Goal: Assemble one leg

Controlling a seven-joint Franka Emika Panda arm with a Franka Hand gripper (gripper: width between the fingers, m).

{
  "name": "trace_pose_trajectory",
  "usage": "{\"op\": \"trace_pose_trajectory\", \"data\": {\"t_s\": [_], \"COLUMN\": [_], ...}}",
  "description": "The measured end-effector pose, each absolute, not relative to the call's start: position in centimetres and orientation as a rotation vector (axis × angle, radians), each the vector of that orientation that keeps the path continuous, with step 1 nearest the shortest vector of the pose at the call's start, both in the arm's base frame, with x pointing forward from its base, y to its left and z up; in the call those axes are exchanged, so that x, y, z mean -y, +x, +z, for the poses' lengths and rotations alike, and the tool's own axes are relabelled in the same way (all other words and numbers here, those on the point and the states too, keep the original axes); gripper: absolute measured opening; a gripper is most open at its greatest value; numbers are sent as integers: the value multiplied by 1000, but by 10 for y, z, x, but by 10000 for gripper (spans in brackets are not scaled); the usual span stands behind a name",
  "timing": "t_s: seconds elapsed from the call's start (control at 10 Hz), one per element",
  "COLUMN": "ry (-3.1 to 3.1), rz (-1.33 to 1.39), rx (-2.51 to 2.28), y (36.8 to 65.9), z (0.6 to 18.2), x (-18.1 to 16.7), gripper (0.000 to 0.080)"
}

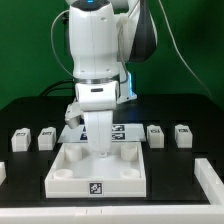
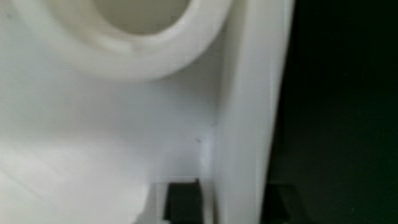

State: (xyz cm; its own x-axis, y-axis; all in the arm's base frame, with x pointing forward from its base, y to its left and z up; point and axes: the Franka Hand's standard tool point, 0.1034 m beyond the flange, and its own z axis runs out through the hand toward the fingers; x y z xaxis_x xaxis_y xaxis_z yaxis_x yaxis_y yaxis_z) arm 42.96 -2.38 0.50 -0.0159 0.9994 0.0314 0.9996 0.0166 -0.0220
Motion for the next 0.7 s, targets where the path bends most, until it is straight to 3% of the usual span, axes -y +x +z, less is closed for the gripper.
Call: {"op": "trace_pose_trajectory", "data": {"t_s": [0.7], "ry": [-2178], "rz": [-13], "rx": [2214], "y": [430], "z": [5], "x": [24], "gripper": [49]}}
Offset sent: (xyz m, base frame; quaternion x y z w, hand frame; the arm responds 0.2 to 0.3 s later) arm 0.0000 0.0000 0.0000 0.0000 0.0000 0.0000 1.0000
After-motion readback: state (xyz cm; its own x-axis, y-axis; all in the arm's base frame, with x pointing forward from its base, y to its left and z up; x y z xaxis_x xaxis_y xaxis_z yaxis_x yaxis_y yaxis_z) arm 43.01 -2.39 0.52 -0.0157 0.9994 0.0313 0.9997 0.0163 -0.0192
